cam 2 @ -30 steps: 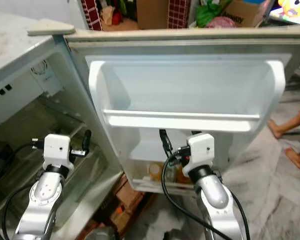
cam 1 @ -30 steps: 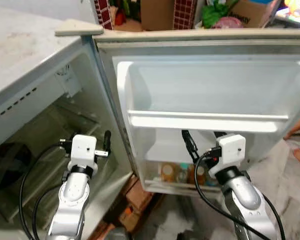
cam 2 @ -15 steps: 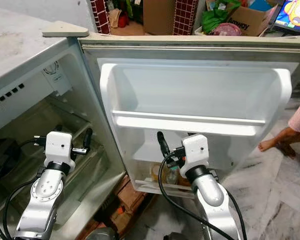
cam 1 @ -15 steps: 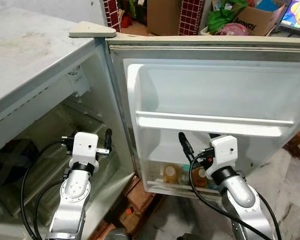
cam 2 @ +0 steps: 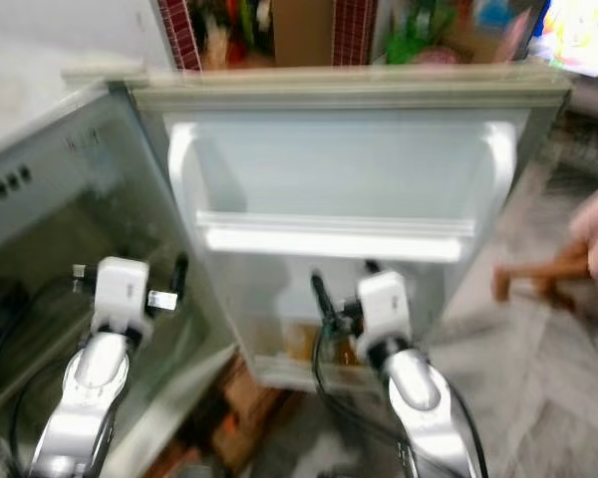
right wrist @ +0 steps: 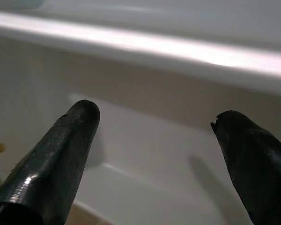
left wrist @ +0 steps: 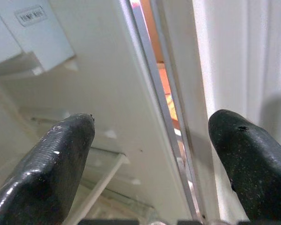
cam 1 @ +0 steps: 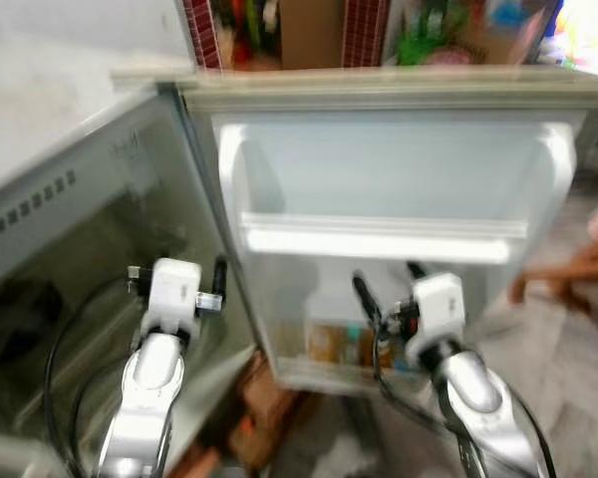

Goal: Restocking fridge

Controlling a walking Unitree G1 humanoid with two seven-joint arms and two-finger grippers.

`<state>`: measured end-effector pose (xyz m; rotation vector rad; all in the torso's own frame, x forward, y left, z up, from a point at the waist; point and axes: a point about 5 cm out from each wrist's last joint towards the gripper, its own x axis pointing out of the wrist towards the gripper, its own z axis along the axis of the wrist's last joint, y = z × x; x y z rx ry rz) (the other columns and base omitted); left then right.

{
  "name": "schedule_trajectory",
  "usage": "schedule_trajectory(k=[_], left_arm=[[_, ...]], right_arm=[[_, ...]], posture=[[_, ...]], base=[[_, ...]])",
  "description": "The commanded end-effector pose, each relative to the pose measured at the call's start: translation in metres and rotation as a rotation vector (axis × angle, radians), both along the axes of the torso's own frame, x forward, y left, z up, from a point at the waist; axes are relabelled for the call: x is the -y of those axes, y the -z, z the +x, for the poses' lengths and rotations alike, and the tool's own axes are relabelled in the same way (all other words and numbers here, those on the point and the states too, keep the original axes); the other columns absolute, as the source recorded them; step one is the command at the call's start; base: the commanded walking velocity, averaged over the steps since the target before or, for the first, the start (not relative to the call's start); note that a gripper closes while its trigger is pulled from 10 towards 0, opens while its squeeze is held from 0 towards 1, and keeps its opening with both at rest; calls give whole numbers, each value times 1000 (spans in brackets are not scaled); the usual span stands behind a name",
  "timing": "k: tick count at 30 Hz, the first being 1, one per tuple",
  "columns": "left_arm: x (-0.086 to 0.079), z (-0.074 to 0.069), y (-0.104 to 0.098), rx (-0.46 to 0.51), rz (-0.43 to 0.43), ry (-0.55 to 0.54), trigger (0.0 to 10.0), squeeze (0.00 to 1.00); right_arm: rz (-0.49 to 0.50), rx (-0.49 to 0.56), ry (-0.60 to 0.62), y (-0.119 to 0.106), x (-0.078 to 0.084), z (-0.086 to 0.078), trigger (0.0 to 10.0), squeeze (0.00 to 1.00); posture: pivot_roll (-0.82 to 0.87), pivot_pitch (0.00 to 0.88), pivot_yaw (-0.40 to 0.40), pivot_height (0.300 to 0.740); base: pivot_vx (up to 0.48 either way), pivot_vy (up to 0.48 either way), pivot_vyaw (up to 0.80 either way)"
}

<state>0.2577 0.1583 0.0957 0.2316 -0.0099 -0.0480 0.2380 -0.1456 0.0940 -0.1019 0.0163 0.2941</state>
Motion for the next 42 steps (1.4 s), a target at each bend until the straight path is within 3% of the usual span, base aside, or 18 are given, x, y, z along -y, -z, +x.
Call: schedule_trajectory(k=[1, 8, 11, 16, 24, 29, 33, 42], left_arm=[[-5, -1, 1, -12, 12, -5, 10000, 0], [-4, -1, 2, -18, 8, 0, 10000, 0], [-4, -1, 2, -18, 7, -1, 10000, 0], [-4, -2, 3, -20, 9, -2, 10000, 0], [0, -1, 4, -23, 10, 3, 10000, 0], [2, 1, 6, -26, 28, 14, 10000, 0], [2, 3, 7, -29, 32, 15, 10000, 0], [4, 4, 8, -30, 26, 12, 10000, 0]], right_arm=[[9, 2, -22, -1, -7, 1, 10000, 0], [24, -57, -93, 7, -11, -2, 10000, 0], [36, -129, -160, 14, -16, -7, 10000, 0], [57, -240, -175, 29, -6, -16, 10000, 0], [44, -230, -161, 27, -7, -9, 10000, 0], [45, -142, -195, 13, -16, -2, 10000, 0], [34, -112, -147, 10, -13, 4, 10000, 0], [33, -103, -156, 9, -13, 4, 10000, 0]], posture=[[51, 74, 65, 740], [53, 70, 59, 740], [53, 68, 56, 740], [54, 68, 53, 740], [52, 68, 53, 740], [49, 66, 50, 740], [47, 68, 48, 740], [39, 68, 47, 740]], base=[[0, -360, 0], [-157, -373, 0], [-276, -376, 0], [-150, -362, 0], [0, -349, 0], [0, -362, 0], [0, -346, 0], [0, -448, 0]])
